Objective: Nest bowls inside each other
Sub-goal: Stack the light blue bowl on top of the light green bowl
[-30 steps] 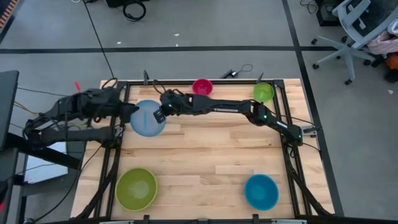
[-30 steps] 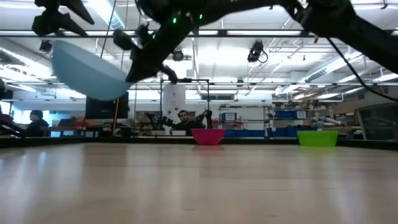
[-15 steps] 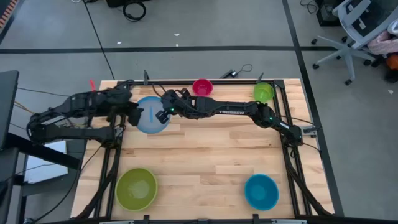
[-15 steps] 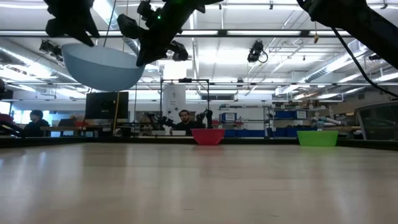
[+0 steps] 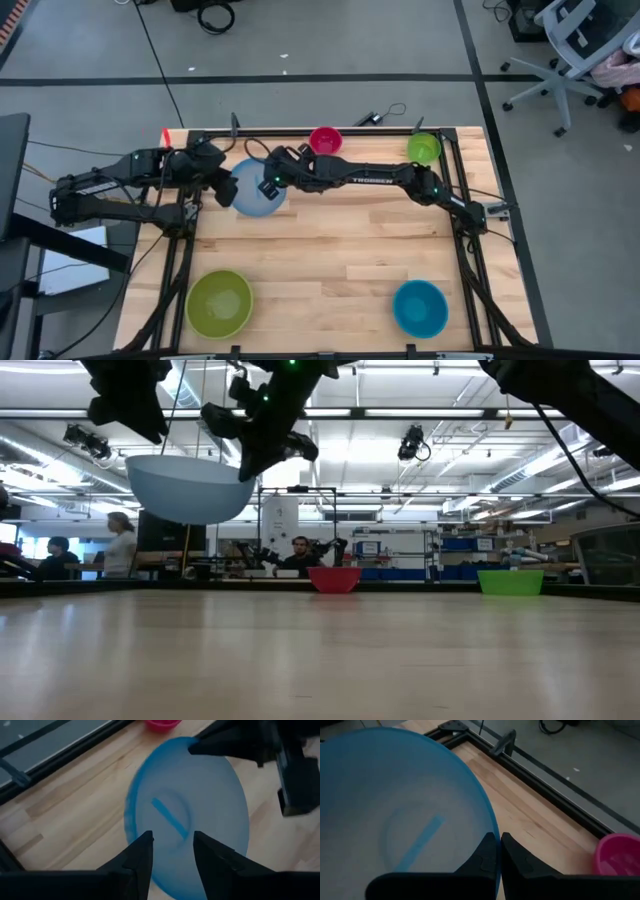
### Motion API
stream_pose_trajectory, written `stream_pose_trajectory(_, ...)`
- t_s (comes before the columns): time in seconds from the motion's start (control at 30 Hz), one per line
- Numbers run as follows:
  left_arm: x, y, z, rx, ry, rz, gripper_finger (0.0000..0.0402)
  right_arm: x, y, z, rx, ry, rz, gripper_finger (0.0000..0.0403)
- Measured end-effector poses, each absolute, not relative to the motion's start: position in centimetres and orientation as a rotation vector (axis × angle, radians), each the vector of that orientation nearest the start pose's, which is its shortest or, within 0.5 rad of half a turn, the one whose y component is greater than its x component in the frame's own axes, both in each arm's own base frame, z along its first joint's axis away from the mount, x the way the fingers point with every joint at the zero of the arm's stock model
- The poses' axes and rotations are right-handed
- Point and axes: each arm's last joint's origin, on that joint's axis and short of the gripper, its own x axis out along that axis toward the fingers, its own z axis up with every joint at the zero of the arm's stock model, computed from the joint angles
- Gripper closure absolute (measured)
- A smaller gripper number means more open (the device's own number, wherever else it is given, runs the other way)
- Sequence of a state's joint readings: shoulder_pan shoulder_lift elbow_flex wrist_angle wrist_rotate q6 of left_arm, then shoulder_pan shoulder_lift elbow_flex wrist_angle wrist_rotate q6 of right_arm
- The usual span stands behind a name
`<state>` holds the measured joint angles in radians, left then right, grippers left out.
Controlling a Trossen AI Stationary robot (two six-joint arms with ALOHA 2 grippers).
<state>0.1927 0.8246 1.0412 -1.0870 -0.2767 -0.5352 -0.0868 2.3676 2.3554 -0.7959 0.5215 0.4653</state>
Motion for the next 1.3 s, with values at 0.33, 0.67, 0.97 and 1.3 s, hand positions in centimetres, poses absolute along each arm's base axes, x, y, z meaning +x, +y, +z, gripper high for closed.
stream_pose_trajectory(0.33, 12.3, 3.7, 33.6, -0.281, 0.732, 0.795, 0.0245, 51.8, -5.7, 28.0, 0.21, 0.643, -0.693, 0.0393)
stream_pose_trajectory(0.67, 13.3, 3.8, 32.9, -0.271, 0.823, 0.758, 0.0235, 52.3, -5.2, 28.5, 0.215, 0.579, -0.668, 0.0393)
stream_pose_trajectory(0.97, 13.0, 3.8, 32.4, -0.279, 0.895, 0.78, 0.0353, 52.5, -4.9, 28.5, 0.232, 0.576, -0.627, 0.039)
stream_pose_trajectory(1.3, 11.9, 3.5, 32.0, -0.421, 0.994, 0.663, 0.0399, 51.4, -4.9, 31.3, 0.335, 0.555, -0.489, 0.0347)
